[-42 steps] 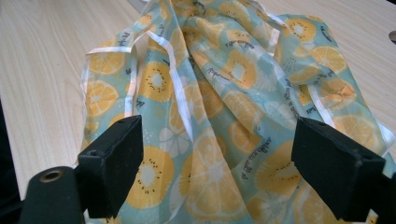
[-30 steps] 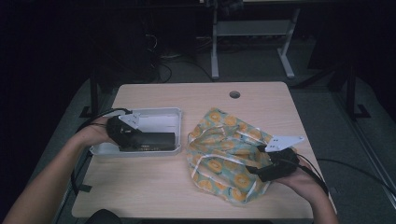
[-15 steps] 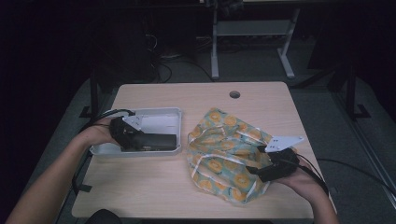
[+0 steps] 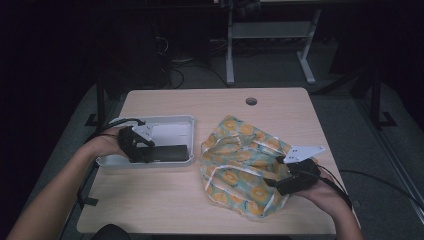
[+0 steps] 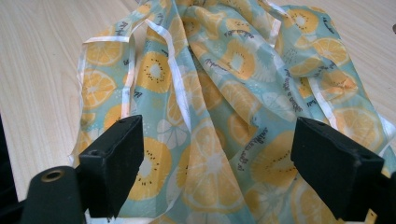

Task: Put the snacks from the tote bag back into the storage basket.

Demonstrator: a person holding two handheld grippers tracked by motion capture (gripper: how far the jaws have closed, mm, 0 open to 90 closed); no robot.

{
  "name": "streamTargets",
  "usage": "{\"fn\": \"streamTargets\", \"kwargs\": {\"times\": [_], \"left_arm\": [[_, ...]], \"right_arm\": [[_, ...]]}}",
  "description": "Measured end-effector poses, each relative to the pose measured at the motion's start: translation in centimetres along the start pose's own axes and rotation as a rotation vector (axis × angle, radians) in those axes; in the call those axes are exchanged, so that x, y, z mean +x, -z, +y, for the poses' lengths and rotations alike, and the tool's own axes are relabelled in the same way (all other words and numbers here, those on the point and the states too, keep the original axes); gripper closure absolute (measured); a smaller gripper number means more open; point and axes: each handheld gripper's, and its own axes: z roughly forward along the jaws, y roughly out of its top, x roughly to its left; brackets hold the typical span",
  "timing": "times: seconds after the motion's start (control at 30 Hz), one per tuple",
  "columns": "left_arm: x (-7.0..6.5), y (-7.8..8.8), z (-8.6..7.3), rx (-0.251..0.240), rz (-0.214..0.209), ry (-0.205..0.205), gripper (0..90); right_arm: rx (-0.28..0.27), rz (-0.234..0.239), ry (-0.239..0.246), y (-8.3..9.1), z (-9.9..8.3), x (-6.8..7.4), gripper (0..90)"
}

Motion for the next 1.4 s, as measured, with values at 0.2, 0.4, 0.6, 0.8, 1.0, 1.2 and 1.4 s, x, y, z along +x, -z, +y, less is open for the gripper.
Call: {"fn": "streamTargets", "kwargs": {"times": [0.2, 0.4, 0.6, 0.8, 1.0, 1.2, 1.4], "left_arm": [[-0.1, 1.2, -0.4, -0.062, 0.019, 0.061, 28.9], [-0.9, 2.5, -0.6, -0.14, 0.041, 0.133, 24.9], [-2.7, 3.6, -0.9, -0.228, 0.085, 0.229, 18.0], [-5.1, 4.6, -1.1, -0.255, 0.14, 0.299, 18.1], [-7.5, 5.2, -1.5, -0.273, 0.207, 0.354, 18.1], [-10.0, 5.0, -1.9, -0.296, 0.248, 0.416, 18.2], [-12.4, 3.3, -1.7, -0.304, 0.258, 0.436, 18.3]], "right_arm": [[-0.001, 0.007, 0.0, -0.1, 0.1, 0.0, 16.7], [0.007, 0.02, 0.005, -0.4, 0.3, -0.1, 16.7], [-0.001, 0.036, 0.006, -0.5, 0.4, -0.3, 16.7], [-0.025, 0.05, 0.007, -0.5, 0.8, -0.4, 16.8], [-0.049, 0.077, 0.02, -0.4, 1.0, -0.1, 16.7], [-0.047, 0.083, 0.022, -0.5, 0.6, -0.1, 16.7], [-0.066, 0.06, 0.006, -0.1, -0.2, -0.6, 16.7]]}}
